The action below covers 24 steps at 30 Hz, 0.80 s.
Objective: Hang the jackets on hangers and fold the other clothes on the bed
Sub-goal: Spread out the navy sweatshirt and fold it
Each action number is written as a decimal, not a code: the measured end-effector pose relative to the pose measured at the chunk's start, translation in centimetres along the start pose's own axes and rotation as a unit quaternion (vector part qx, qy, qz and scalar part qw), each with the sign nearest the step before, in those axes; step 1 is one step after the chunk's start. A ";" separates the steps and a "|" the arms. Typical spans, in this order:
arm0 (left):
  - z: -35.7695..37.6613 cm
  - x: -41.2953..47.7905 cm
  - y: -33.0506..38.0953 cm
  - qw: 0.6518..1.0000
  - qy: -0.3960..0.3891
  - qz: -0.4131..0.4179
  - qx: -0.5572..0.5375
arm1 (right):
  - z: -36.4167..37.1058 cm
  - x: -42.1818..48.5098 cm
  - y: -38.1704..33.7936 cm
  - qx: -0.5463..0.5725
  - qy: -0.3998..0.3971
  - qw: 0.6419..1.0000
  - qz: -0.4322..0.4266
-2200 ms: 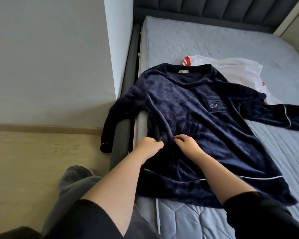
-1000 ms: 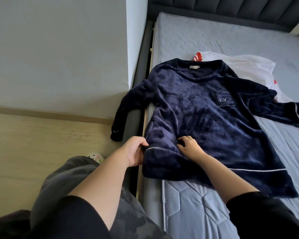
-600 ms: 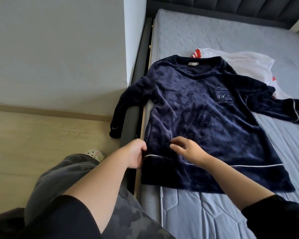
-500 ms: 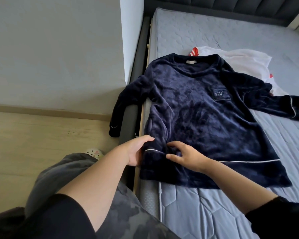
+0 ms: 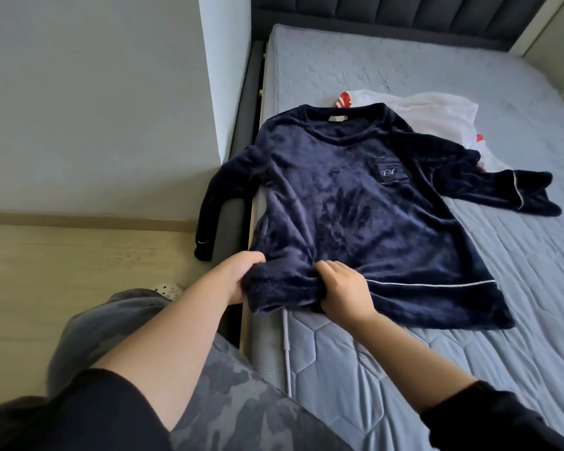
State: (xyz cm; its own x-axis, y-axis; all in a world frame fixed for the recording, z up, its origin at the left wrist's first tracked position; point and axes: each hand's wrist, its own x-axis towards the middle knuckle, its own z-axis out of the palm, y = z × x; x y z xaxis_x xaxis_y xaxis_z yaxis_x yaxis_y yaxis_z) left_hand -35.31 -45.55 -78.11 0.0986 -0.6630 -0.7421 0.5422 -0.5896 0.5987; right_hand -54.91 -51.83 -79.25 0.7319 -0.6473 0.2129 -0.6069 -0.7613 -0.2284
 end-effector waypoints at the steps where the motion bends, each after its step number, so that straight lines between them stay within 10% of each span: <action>1: -0.3 0.0 0.0 1.000 0.013 -0.009 0.017 | -0.4 0.5 0.2 -0.028 -0.042 0.999 -0.019; 8: -2.2 1.3 -0.1 0.982 0.082 -0.101 0.135 | 0.0 0.9 1.5 0.095 -0.343 0.935 0.000; 11: -3.0 3.7 -0.2 0.894 0.218 -0.056 0.386 | 0.3 0.9 2.1 0.184 -0.441 0.877 0.059; 14: -3.4 5.5 -0.4 0.823 0.276 0.111 0.485 | 1.3 2.0 2.1 0.244 -0.292 0.916 0.125; 24: -1.8 8.6 1.8 0.924 0.176 0.155 0.302 | 3.6 10.6 1.7 0.108 -0.136 0.973 0.150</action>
State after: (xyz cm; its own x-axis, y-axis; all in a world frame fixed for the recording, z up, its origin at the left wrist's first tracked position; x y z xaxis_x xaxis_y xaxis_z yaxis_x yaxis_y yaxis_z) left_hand -31.98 -51.54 -83.94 0.4943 -0.7139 -0.4960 -0.1108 -0.6176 0.7786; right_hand -47.08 -59.80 -80.84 0.6042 -0.7831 -0.1475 -0.7484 -0.4942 -0.4424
